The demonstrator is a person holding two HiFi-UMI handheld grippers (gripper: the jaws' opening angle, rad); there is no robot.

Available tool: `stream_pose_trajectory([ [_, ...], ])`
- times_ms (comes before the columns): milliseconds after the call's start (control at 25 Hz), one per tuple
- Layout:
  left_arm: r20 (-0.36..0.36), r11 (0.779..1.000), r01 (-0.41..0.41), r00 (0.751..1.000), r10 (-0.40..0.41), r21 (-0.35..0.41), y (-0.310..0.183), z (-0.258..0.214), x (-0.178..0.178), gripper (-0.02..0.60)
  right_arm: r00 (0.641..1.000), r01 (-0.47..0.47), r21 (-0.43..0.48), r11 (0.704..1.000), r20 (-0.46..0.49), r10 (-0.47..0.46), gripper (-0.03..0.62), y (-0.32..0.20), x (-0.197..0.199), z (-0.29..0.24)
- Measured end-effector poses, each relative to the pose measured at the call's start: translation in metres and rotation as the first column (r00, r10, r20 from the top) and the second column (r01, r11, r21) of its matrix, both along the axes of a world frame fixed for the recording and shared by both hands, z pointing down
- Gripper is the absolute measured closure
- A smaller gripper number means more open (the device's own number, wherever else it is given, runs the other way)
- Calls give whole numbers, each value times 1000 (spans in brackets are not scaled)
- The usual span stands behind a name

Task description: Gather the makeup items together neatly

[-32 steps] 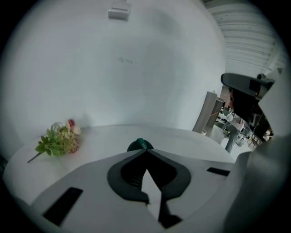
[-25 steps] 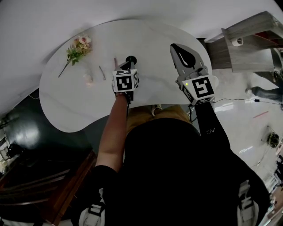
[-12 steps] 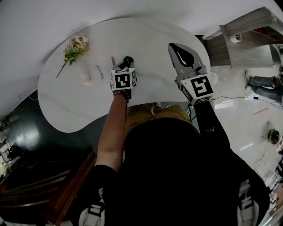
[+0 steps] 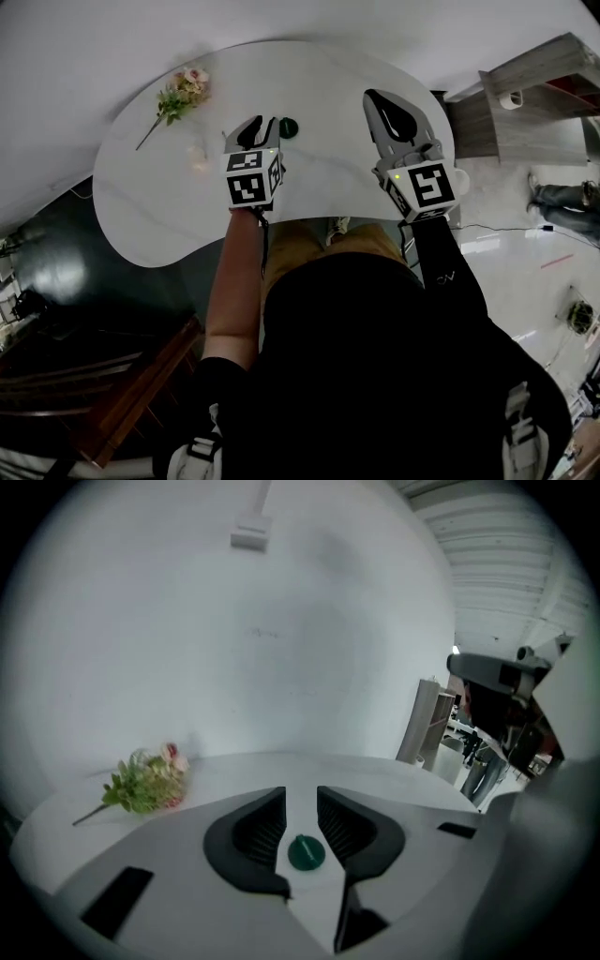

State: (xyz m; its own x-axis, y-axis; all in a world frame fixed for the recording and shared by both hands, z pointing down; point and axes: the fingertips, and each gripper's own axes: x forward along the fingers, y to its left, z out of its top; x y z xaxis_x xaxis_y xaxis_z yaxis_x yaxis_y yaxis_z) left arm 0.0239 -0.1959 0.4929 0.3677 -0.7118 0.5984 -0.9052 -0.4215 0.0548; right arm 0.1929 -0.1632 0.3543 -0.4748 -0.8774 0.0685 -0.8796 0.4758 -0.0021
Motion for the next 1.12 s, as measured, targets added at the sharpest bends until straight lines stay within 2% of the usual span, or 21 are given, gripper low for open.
stream_pose_trajectory([
  [200,-24,979,19,1000,-15,201,0,-75,-30,477,1000,17,16,1000,2,-17,589,2,-23,-4],
  [360,-41,935,17,999,-3,353,0,-131,-56,477,999,3,44,999,33,-5,589,-7,-45,-24],
  [480,-30,901,-2,999,17,434,4,-160,-76,477,998,-9,52,999,67,6,589,-8,-68,-37],
  [720,-41,851,-3,999,29,525,14,-199,-124,477,998,-32,79,996,64,27,589,1,-114,-53],
  [1120,-64,828,-43,993,94,559,27,-211,-166,477,993,-114,115,987,37,110,589,23,-146,-59],
])
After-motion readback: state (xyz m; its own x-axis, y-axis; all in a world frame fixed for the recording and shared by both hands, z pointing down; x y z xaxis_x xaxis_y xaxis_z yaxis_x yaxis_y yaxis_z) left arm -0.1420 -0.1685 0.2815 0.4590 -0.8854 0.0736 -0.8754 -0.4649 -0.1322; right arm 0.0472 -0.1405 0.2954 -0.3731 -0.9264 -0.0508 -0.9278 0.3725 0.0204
